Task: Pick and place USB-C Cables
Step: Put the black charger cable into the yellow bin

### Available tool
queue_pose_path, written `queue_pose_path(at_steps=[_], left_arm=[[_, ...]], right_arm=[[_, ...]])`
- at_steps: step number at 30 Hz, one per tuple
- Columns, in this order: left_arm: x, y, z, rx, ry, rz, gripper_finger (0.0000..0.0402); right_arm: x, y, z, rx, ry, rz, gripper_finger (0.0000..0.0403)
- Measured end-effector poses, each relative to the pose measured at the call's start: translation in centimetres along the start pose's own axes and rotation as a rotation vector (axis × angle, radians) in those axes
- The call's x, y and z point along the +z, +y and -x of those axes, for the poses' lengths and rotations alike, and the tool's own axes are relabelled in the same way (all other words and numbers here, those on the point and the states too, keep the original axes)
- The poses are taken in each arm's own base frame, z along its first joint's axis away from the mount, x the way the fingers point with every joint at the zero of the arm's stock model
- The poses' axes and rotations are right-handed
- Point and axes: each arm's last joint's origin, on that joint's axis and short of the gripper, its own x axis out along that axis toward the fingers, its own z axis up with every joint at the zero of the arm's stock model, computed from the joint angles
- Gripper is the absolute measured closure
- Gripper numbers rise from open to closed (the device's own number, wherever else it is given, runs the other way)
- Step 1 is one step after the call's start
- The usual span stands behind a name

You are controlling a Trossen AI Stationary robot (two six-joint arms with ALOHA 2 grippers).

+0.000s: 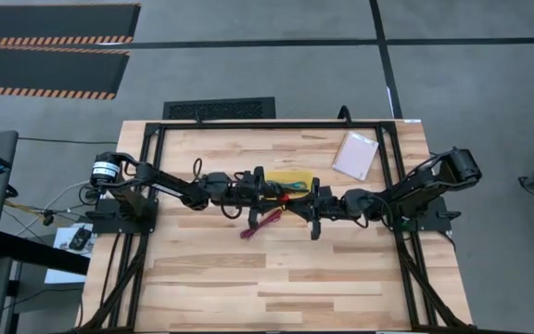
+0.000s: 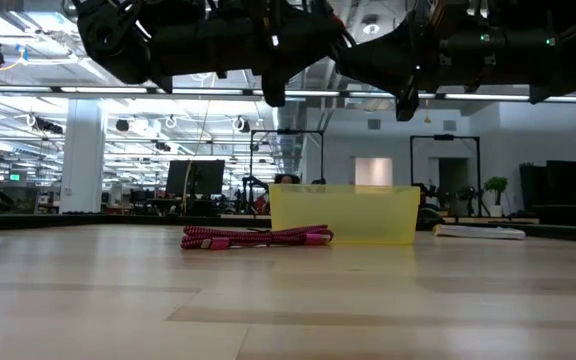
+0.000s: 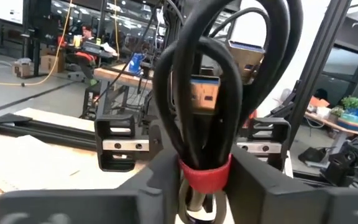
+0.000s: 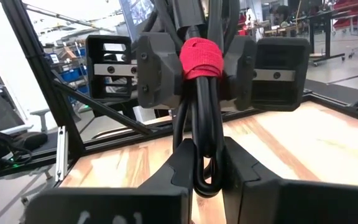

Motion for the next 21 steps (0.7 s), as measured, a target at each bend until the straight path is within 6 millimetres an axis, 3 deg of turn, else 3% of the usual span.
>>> queue_pose_path(at_steps=[6,14,21], left_arm=[[-0.05,0.13,0.00,0.039,-0.002,0.001,0.0374],[-0.27,0.34,0.01,0.091,0.011,0.017,0.0361],[-0.04,0.57,0.07,0.103,0.001,0.024,0.0371]], right_arm=[[-0.06,-0.04,0.00,-0.009,0.005,-0.003,0.0333],[-0.38,-0.27,0.00,-0.065,0.031,-0.032,0.0309],[-0.64,-0.33,0.11,-0.072,0.071,-0.027,0.0215]])
